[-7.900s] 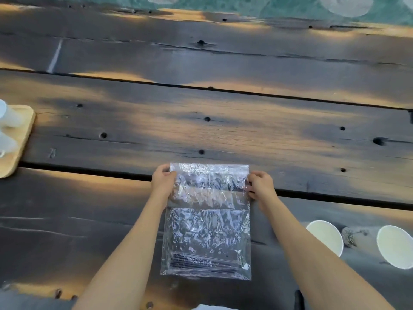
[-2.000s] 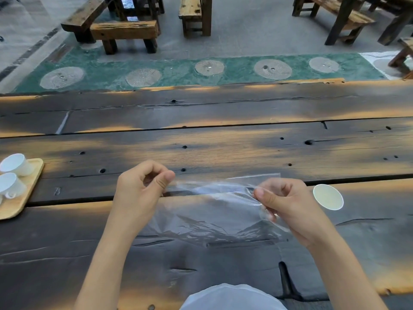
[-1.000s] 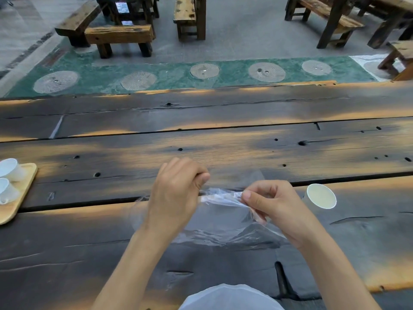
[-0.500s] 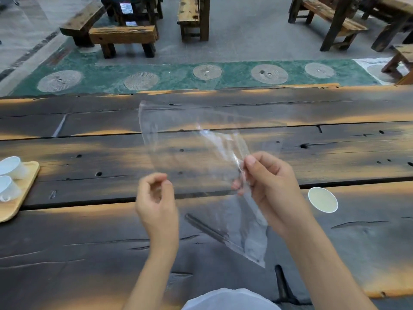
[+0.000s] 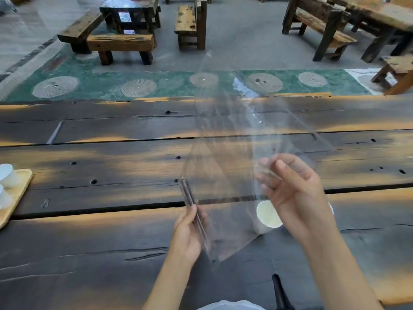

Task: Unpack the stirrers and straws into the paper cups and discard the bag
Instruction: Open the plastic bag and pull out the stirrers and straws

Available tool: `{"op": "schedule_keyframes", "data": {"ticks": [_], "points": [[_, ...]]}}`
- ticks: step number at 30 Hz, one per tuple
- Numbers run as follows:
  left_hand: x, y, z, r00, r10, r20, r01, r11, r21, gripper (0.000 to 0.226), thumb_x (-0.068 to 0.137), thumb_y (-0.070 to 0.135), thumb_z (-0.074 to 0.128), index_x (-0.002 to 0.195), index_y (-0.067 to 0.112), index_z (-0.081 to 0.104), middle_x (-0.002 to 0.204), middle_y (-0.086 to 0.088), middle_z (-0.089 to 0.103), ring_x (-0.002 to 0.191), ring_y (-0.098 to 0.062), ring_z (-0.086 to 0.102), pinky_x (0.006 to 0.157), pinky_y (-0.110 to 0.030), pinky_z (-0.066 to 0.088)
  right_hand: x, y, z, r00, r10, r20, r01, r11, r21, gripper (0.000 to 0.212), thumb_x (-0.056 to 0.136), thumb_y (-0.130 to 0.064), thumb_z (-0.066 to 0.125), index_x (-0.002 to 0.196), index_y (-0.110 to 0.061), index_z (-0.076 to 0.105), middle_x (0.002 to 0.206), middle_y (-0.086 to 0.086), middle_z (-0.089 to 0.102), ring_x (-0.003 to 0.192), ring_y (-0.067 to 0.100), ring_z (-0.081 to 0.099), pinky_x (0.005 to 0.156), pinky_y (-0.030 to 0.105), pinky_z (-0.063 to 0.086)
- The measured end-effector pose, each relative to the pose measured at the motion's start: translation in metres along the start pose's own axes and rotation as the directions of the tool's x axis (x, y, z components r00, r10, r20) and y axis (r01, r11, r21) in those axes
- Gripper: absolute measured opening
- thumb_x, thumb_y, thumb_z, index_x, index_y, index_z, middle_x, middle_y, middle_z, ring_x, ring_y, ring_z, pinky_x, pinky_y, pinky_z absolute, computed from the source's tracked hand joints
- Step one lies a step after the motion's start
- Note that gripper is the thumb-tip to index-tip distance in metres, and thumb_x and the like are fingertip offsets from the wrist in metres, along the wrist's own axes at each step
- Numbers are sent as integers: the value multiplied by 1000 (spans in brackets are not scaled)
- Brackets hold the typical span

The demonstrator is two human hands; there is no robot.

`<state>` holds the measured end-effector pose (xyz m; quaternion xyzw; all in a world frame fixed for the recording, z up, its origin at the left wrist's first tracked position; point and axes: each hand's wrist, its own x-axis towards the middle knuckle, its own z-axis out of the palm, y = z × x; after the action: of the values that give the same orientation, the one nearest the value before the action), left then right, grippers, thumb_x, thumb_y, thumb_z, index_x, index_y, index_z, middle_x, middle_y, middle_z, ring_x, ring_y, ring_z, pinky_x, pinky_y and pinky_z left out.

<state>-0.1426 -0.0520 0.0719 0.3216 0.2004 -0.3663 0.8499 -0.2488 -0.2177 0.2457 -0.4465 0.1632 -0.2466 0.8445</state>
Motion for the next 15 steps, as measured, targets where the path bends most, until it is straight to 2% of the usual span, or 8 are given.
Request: {"op": "schedule_keyframes", "data": {"ticks": [2, 3, 6, 8, 10, 12, 15], "points": [[0, 11, -3, 995, 90, -40, -88, 994, 60, 7, 90, 7, 59, 97, 6, 61, 73, -5, 61, 58, -13, 64, 57, -25, 58, 1, -16, -20, 998, -45, -48, 39, 992, -122, 16, 82, -7, 59, 97, -12, 63, 93, 14, 75, 66, 26, 71, 58, 26, 55], [0, 17, -4, 988, 142, -59, -135, 984, 116, 6, 93, 4, 55, 96, 7, 60, 72, -4, 60, 57, -13, 62, 55, -24, 57, 2, -25, -28, 996, -65, -63, 54, 984, -170, 20, 81, -8, 60, 100, -13, 63, 94, 15, 75, 66, 27, 71, 61, 28, 55], [-3, 37, -7, 966, 254, -51, -234, 939, 250, 12, 96, -3, 51, 98, 6, 58, 70, -4, 60, 55, -12, 60, 55, -22, 56, 6, -52, -46, 994, -99, -38, 80, 936, -344, 30, 78, -9, 63, 108, -15, 60, 97, 18, 75, 64, 28, 72, 61, 28, 57], [-3, 49, -9, 956, 291, -37, -268, 918, 292, 12, 95, -4, 51, 100, 4, 58, 70, -4, 59, 54, -12, 60, 55, -21, 55, 10, -61, -50, 996, -85, 4, 76, 867, -493, 40, 76, -12, 67, 115, -16, 60, 101, 21, 74, 66, 32, 72, 61, 28, 57], [-2, 57, -11, 949, 315, -10, -295, 898, 325, 12, 95, -5, 52, 101, 3, 59, 70, -5, 59, 54, -12, 60, 54, -21, 55, 15, -62, -50, 996, -73, 51, 89, 783, -616, 47, 82, -6, 66, 125, -19, 57, 101, 21, 74, 68, 34, 71, 61, 29, 56], [-2, 63, -13, 943, 333, 23, -319, 877, 360, 12, 95, -4, 52, 100, 3, 59, 70, -5, 60, 55, -12, 59, 55, -22, 54, 20, -58, -47, 992, -87, 86, 122, 725, -678, 53, 89, 5, 61, 133, -24, 52, 97, 21, 74, 67, 34, 69, 60, 31, 54], [-5, 71, -18, 933, 355, 65, -351, 853, 386, 11, 95, -4, 52, 99, 3, 58, 72, -6, 59, 55, -13, 58, 55, -21, 53, 25, -50, -42, 987, -122, 104, 160, 702, -694, 59, 92, 9, 57, 133, -33, 51, 86, 19, 72, 61, 30, 66, 57, 32, 51]]}}
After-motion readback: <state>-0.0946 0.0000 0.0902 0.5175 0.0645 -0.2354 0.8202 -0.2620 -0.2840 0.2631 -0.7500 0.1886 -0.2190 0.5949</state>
